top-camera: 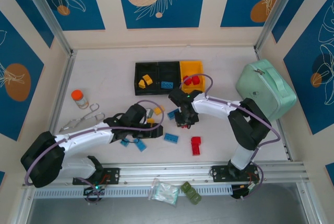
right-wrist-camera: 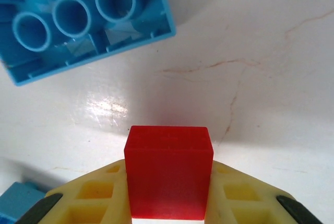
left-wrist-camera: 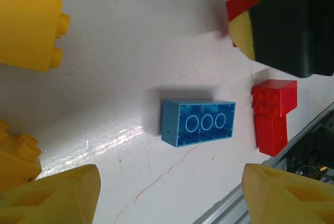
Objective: Sort the legos into containers by color
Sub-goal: Pick up the lego from the bottom-center of the table, then place the lego in the container.
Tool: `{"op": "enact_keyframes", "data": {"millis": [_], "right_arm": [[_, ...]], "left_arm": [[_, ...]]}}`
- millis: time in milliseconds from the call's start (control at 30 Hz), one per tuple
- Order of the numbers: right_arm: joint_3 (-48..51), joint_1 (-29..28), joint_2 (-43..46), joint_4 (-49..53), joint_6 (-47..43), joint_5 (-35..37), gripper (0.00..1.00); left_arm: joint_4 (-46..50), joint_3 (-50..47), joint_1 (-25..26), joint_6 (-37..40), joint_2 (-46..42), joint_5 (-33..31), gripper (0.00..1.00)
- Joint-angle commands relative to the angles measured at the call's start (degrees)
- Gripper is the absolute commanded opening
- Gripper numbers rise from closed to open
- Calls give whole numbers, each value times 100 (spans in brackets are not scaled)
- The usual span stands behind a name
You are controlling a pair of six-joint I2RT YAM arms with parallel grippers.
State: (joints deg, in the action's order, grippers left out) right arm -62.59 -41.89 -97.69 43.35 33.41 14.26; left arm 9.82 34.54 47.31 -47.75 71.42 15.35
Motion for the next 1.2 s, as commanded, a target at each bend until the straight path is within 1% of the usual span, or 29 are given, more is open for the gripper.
{"op": "enact_keyframes", "data": {"millis": [0, 233, 400, 567, 767, 933, 1067, 1167], "right_arm": [[-220, 218, 403, 215, -62, -193, 26], [-660, 806, 577, 314, -265, -291, 26], [-1304, 1245, 293, 377, -447, -195, 26], [-2252, 1727, -392, 413, -549, -167, 26], [-3618, 2045, -1537, 591, -594, -173, 26], [-4834, 2180, -2486, 970, -590, -93, 27], [-5615, 2273, -3114, 1320, -512, -5, 27], [-5962, 2299, -3397, 1426, -491, 80, 29]], "left_arm": [[-50, 51, 68, 0, 45, -107, 72], [-187, 175, 68, 29, 296, -46, 72], [-141, 309, 68, 68, 361, -66, 72], [-63, 394, 71, 81, 340, -103, 72], [6, 429, 77, 77, 318, -128, 72], [70, 430, 77, 81, 285, -175, 72], [84, 430, 78, 100, 294, -182, 72], [151, 481, 77, 133, 302, -191, 72]]}}
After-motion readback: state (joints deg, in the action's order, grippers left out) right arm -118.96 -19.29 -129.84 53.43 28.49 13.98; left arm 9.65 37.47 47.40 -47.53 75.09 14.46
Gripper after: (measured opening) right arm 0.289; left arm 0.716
